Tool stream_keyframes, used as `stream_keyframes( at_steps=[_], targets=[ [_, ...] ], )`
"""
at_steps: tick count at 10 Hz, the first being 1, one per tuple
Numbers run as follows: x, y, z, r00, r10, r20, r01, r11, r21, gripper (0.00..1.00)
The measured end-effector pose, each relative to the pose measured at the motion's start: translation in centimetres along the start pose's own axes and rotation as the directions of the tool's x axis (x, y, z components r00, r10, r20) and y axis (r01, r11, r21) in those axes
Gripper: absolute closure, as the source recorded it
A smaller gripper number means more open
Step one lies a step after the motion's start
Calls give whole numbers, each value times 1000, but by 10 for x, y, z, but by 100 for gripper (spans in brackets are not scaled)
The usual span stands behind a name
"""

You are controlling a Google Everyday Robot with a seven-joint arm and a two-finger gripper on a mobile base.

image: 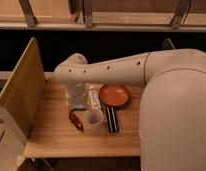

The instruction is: Push the eraser across the table

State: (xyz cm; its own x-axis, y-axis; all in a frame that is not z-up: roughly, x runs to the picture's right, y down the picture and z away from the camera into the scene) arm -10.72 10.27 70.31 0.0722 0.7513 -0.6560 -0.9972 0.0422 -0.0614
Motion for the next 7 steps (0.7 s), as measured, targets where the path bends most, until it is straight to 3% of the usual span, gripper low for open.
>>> stream_keyframes(
  at_steps=[2, 4, 6, 7],
  targets=[
    [-1, -1, -1, 1000, -3, 7, 3, 1000, 2, 69],
    [-28, -4, -7, 996, -40, 86, 42, 999, -27, 91],
    [-55, -26, -12, 986, -67, 155, 71, 997, -20, 100],
    [-69, -52, -13, 980, -55, 191, 58, 998, -11, 100]
  ],
)
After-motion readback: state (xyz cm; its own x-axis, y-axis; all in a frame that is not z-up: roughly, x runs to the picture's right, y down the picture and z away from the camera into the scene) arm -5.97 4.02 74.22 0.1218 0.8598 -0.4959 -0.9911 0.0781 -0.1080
